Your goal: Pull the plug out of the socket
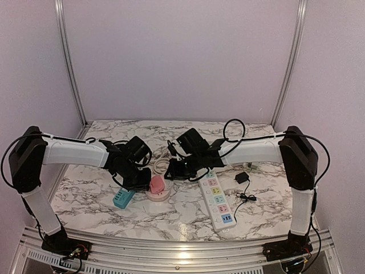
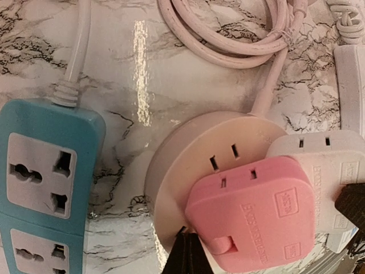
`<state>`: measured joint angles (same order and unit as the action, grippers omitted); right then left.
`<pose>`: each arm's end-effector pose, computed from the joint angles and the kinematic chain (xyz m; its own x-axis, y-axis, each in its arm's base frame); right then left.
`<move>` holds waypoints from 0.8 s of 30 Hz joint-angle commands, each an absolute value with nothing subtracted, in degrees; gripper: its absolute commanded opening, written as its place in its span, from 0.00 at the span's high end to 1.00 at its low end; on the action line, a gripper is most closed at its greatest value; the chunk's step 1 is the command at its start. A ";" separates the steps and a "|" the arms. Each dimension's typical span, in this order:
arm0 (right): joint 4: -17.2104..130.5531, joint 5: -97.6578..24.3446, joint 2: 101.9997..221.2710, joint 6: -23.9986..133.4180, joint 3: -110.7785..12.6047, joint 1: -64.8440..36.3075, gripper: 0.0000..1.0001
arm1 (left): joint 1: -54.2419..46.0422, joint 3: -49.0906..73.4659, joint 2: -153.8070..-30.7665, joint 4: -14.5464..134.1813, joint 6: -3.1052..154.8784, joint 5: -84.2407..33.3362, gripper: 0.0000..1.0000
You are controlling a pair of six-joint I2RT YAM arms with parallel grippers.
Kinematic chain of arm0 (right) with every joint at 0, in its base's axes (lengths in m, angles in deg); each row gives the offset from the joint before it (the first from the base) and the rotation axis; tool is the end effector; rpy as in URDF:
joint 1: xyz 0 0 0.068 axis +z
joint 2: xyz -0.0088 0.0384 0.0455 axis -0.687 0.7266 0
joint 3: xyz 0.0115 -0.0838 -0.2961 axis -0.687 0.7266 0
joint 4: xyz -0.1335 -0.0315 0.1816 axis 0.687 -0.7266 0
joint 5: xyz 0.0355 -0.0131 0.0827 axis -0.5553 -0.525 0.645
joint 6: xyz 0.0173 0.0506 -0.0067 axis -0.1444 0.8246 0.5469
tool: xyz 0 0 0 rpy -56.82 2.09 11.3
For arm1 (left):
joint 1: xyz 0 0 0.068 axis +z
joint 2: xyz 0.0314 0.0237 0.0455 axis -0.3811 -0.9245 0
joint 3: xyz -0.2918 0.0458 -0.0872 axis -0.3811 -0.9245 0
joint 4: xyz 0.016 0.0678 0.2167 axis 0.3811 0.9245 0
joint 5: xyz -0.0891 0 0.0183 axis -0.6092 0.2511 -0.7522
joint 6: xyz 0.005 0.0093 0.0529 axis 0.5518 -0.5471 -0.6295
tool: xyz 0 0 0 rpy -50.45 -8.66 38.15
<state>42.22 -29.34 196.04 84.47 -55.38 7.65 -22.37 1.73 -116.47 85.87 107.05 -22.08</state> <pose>0.2616 0.3384 0.2379 -0.8904 -0.1856 -0.4157 -0.4085 0.7288 0.5495 0.2271 -0.2299 0.2323 -0.9553 -0.0048 -0.2956 0.1116 0.9200 -0.3756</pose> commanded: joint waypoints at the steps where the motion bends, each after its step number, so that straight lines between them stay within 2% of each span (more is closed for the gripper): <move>1: 42.62 -30.24 195.93 83.81 -54.53 6.92 0.88 | -22.20 0.31 -118.77 86.01 107.08 -22.37 1.00; 24: 60.52 -12.96 193.24 91.55 -45.36 2.23 0.96 | -22.37 0.56 -123.08 88.98 105.97 -19.84 1.00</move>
